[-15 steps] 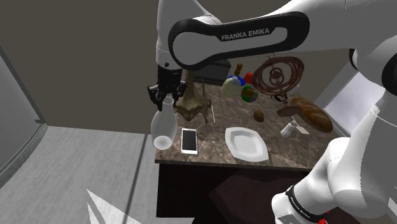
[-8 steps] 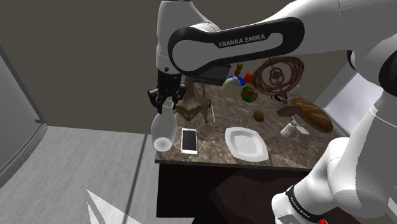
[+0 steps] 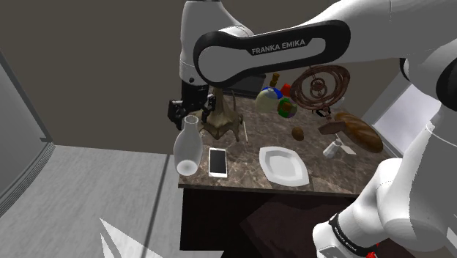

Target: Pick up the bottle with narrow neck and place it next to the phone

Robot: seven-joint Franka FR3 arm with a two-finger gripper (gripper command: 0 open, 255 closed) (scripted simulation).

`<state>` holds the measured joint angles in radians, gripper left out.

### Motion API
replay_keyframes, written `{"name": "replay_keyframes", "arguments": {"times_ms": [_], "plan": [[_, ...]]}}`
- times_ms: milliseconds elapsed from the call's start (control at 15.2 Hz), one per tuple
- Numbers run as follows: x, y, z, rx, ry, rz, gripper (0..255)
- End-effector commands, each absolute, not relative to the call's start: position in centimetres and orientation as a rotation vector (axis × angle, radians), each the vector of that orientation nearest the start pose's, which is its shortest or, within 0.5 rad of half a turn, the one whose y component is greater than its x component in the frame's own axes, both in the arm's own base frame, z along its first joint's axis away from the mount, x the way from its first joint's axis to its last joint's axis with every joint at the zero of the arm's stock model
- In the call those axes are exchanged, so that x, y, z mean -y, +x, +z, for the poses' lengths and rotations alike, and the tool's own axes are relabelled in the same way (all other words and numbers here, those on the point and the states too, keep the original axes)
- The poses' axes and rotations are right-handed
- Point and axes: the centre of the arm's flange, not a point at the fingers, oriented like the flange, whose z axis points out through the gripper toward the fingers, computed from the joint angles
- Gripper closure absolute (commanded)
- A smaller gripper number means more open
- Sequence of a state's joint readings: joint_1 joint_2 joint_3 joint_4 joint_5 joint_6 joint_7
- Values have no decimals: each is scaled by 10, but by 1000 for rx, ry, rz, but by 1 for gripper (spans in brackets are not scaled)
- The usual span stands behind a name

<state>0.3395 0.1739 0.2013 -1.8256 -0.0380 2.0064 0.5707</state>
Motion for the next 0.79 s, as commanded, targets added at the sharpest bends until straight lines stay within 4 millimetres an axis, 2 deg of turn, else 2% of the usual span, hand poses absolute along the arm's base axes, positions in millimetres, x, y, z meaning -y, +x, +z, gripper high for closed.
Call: {"name": "replay_keyframes", "arguments": {"times_ms": [0, 264, 726], "plan": [[-306, 525, 441, -27, -3136, -14, 0], [-306, 525, 491, -27, -3136, -14, 0], [-306, 525, 491, -27, -3136, -14, 0]]}}
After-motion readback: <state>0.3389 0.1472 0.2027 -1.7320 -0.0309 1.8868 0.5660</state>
